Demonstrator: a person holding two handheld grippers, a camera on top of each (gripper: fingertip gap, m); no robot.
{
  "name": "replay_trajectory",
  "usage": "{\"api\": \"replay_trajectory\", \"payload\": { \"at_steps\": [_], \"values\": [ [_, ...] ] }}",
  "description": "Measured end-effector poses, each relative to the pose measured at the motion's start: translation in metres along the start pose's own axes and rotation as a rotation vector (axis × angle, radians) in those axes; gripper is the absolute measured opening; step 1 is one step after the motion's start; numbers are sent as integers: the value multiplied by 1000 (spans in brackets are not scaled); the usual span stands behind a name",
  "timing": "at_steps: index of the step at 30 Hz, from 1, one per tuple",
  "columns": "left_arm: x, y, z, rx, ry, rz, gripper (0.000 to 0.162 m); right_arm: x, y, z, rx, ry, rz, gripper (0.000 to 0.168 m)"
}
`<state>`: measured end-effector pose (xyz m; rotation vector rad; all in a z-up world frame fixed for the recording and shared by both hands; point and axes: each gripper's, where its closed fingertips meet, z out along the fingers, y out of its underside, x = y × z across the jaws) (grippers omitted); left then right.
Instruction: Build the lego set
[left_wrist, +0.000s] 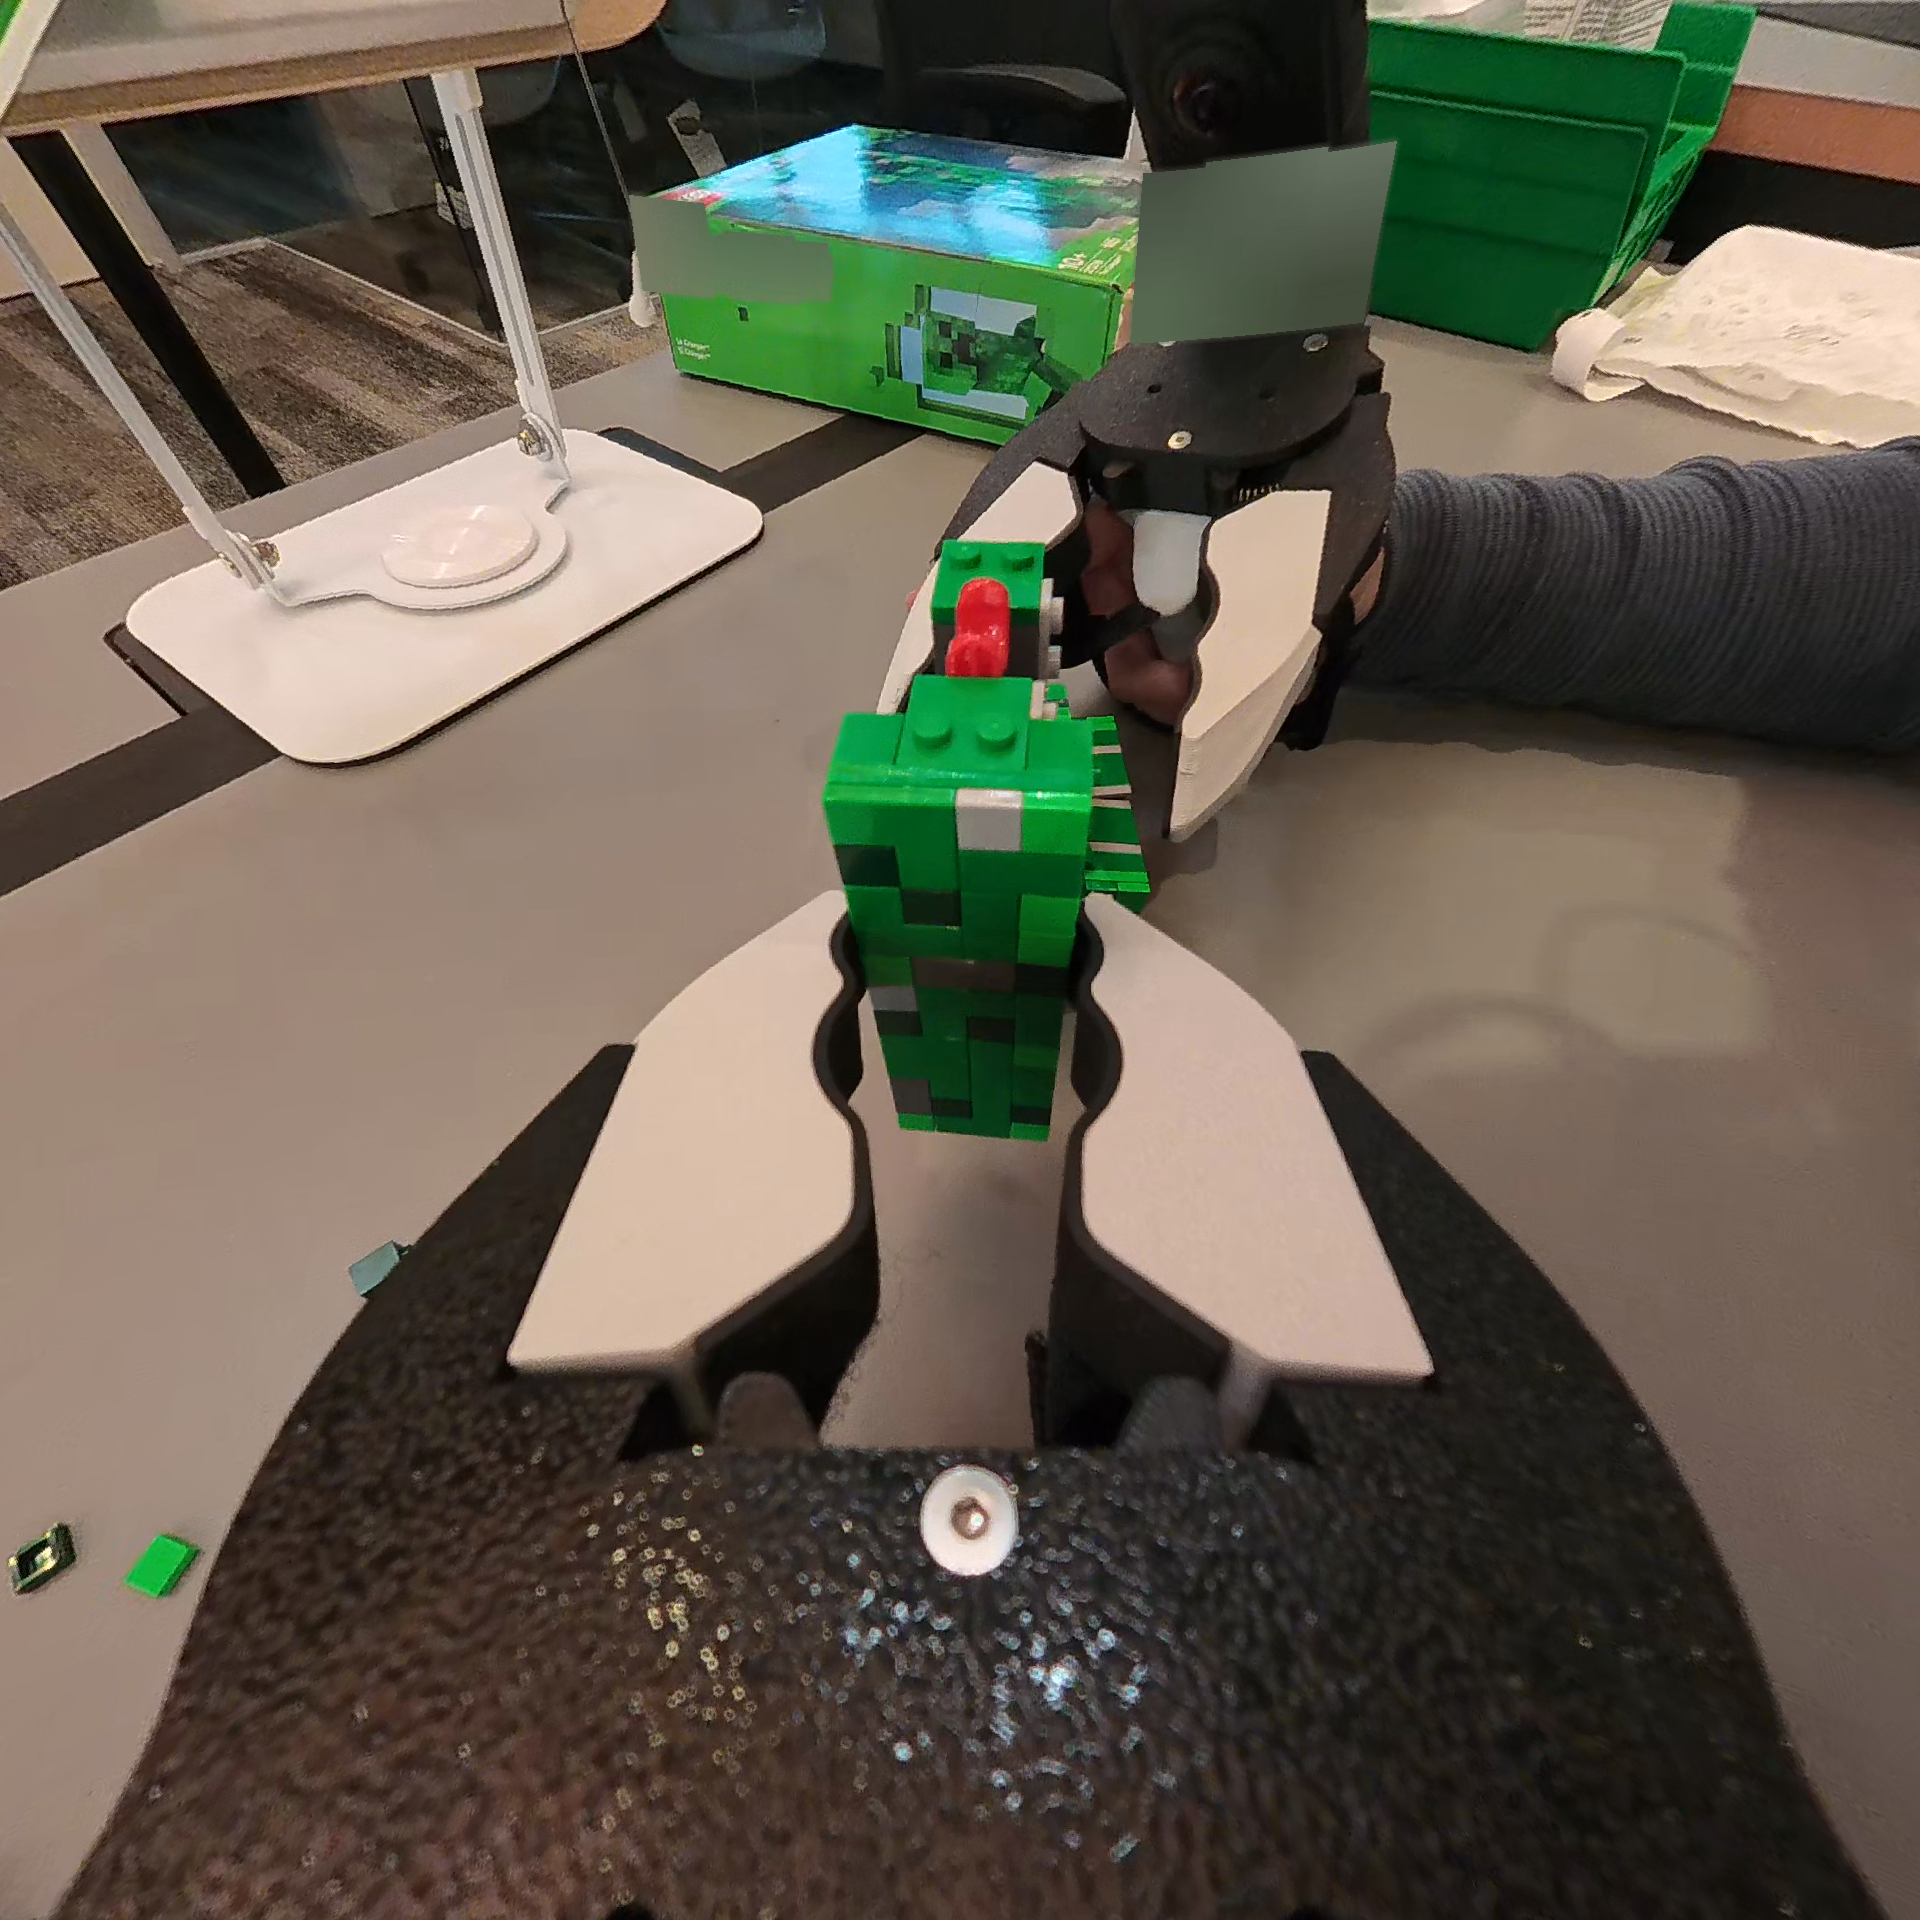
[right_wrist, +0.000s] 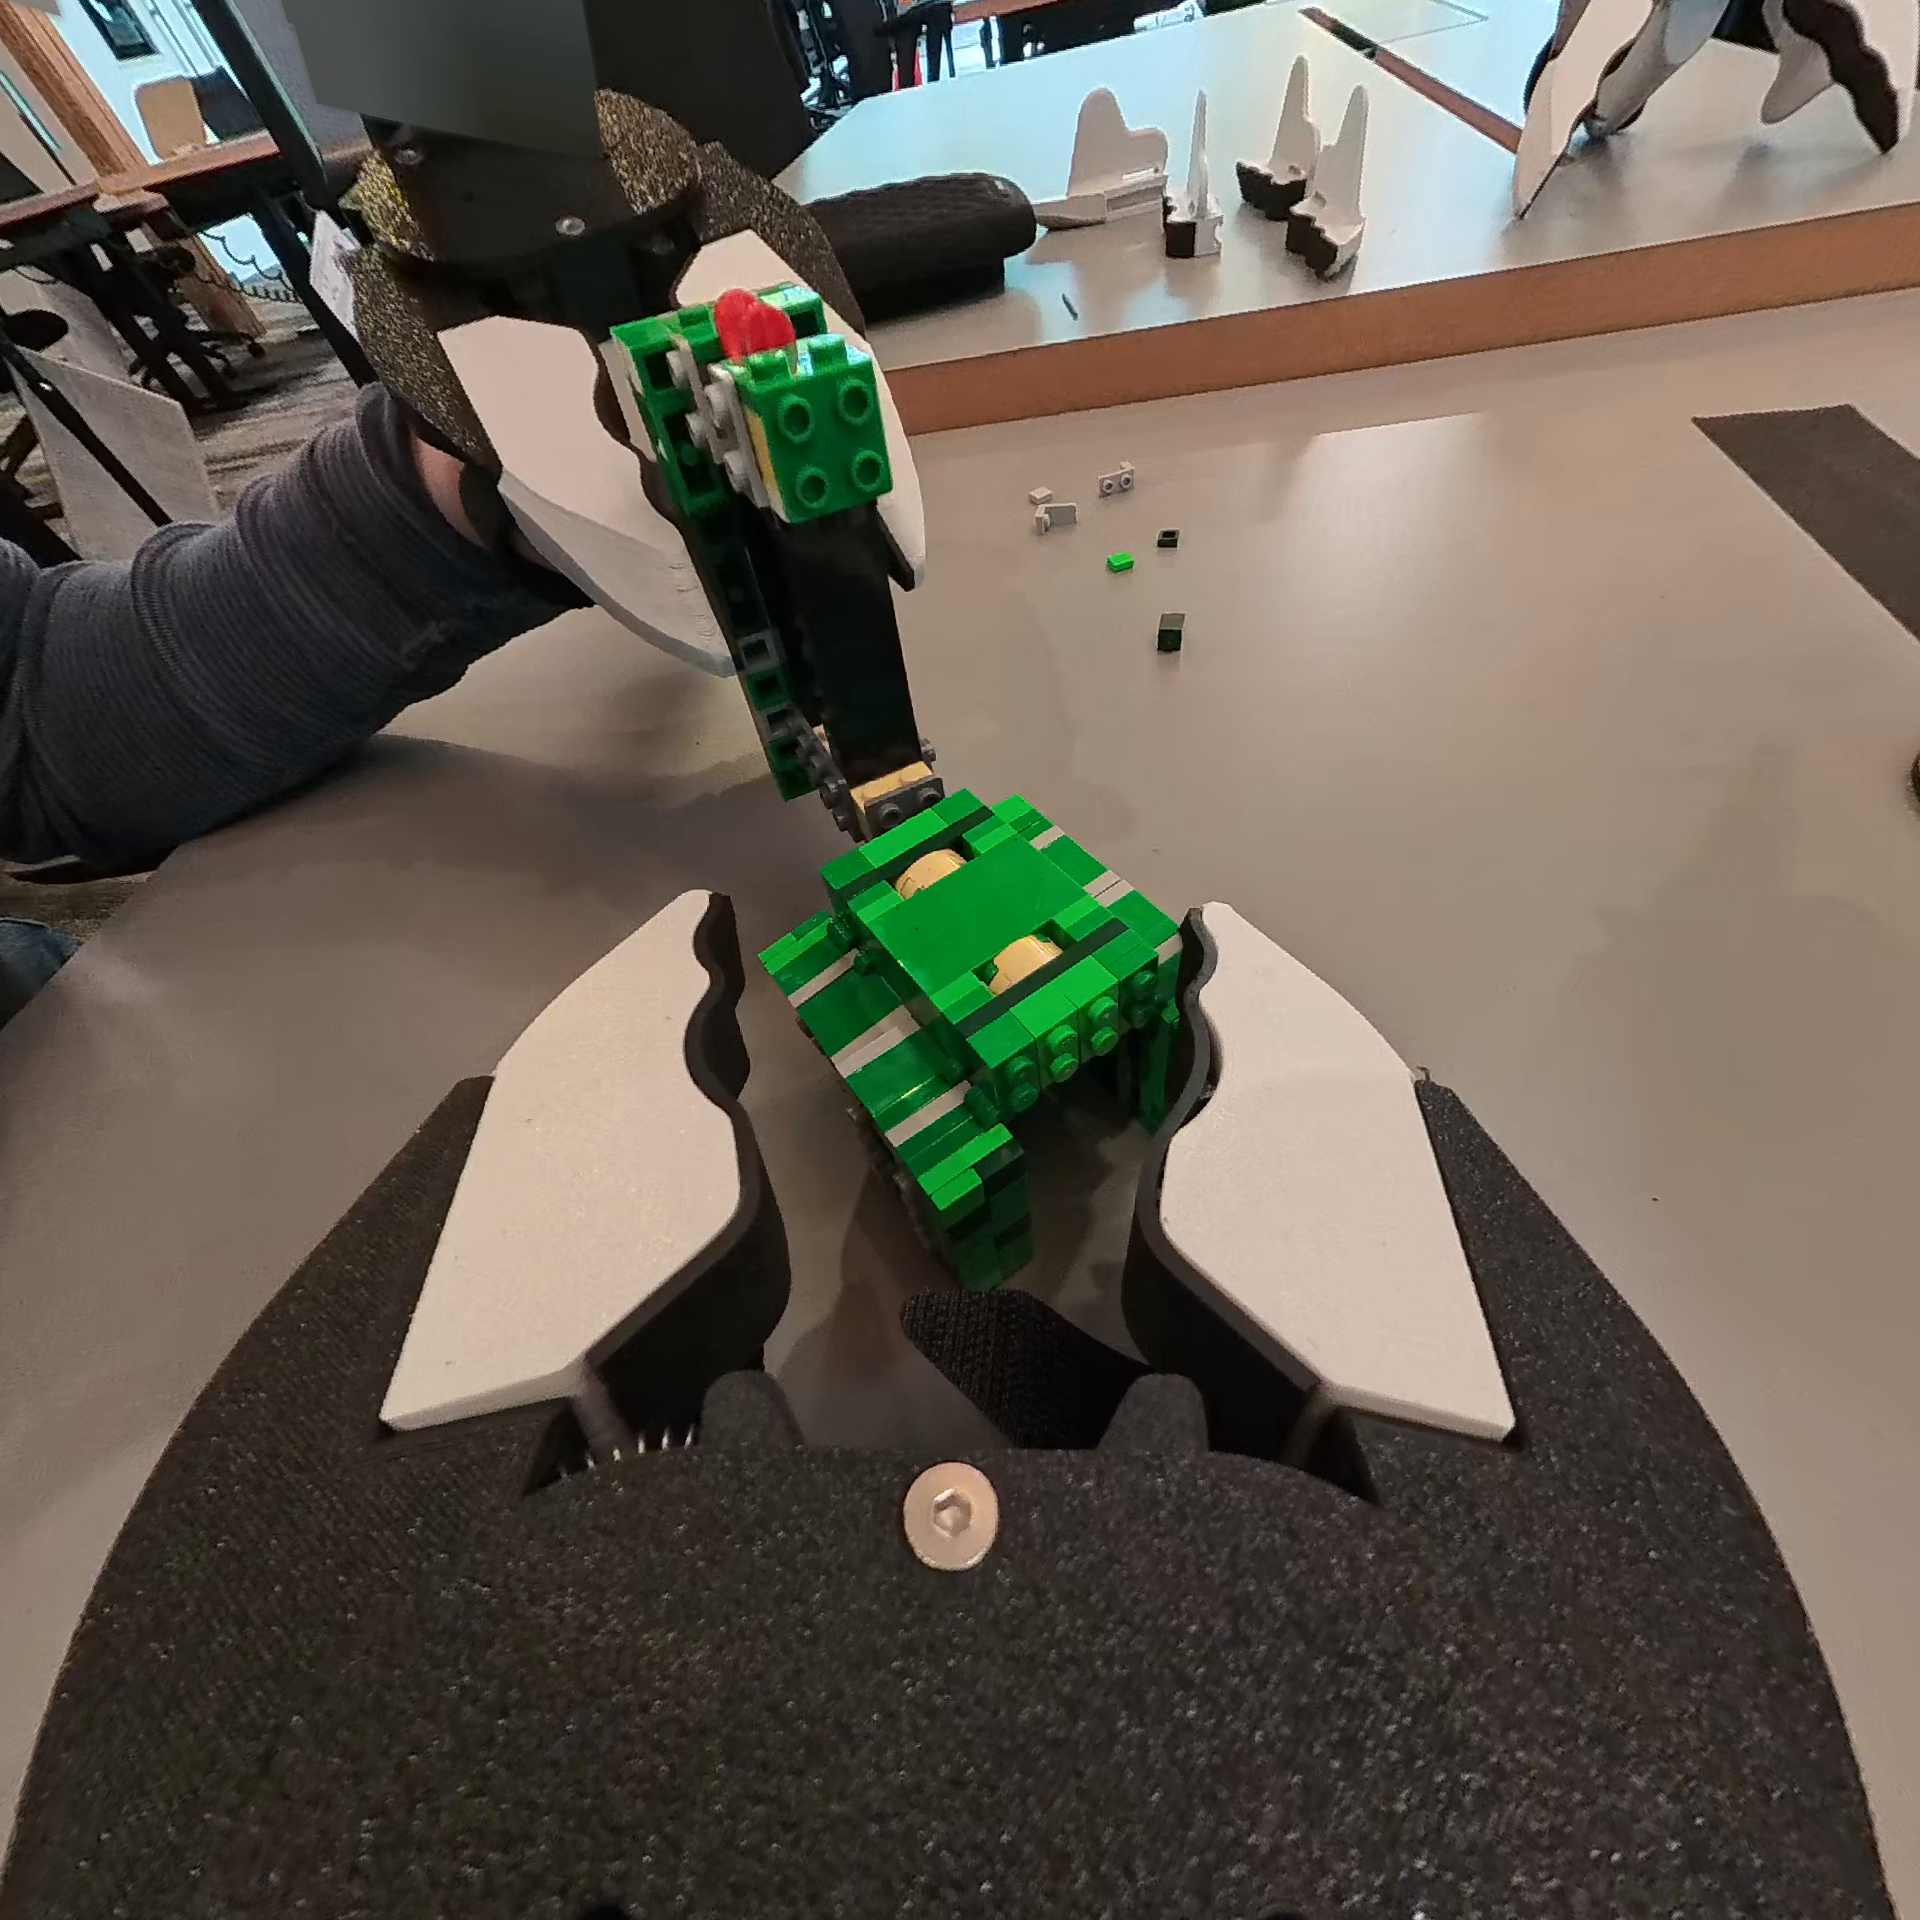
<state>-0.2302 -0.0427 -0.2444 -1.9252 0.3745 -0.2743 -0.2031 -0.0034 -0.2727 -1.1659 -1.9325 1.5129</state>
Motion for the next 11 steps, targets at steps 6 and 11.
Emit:
{"api": "replay_trajectory", "payload": {
  "at_steps": [6,11],
  "values": [
    [1,-7,-10,69,54,-40,37,0,0,0,0,0,0,80],
    [12,-48,-46,460,452,-414,36,0,0,0,0,-1,-1,80]
  ]
}}
